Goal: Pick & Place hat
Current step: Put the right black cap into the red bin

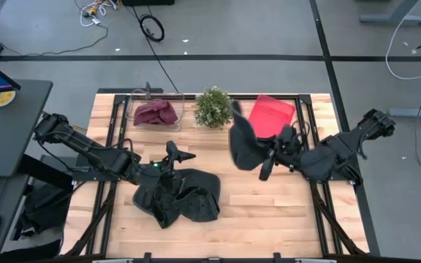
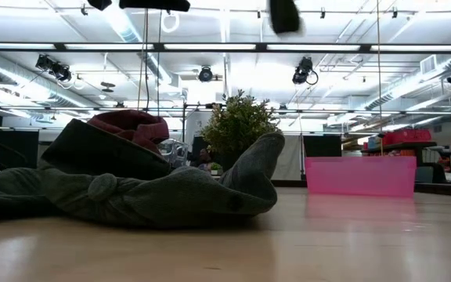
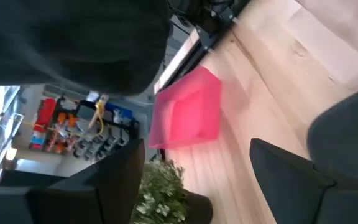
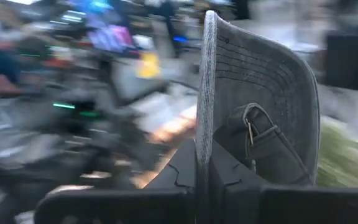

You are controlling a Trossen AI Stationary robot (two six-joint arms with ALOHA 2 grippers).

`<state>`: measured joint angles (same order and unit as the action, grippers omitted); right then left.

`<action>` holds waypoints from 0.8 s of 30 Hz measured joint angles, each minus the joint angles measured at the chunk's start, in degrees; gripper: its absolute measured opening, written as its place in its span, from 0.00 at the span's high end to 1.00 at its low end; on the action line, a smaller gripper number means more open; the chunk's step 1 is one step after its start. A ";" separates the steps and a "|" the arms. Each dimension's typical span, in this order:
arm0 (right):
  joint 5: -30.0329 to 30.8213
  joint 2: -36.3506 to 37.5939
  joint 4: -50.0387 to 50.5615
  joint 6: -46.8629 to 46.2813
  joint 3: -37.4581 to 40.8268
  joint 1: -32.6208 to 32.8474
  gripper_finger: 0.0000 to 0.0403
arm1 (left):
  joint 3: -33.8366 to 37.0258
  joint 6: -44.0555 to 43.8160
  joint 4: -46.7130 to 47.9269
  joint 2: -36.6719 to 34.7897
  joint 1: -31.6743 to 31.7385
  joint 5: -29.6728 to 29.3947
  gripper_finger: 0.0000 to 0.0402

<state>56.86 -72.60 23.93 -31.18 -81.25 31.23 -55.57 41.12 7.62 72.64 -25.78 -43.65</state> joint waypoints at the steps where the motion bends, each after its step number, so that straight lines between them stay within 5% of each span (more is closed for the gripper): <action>1: -3.43 0.02 -4.77 3.99 0.00 -0.75 0.99 | 0.00 0.30 -0.21 0.00 0.00 -0.06 0.26; 6: -19.52 0.33 -21.04 15.11 0.06 -5.92 1.00 | 0.00 0.58 -0.52 0.00 -0.19 -1.96 0.26; 10: -26.09 0.89 -28.98 17.06 4.18 -10.39 1.00 | 0.00 3.12 -0.61 0.00 -2.17 -10.34 0.26; 17: -38.97 4.28 -50.83 6.61 20.13 -19.65 1.00 | 0.00 9.39 -0.90 0.01 -5.97 -26.02 0.27; 24: -44.31 2.82 -81.23 -5.31 35.92 -25.34 1.00 | 0.01 16.39 -4.12 0.06 -7.64 -30.62 0.27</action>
<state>12.55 -69.78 -57.30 -36.50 -45.33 5.88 -55.56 57.51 3.50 72.70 -33.42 -74.27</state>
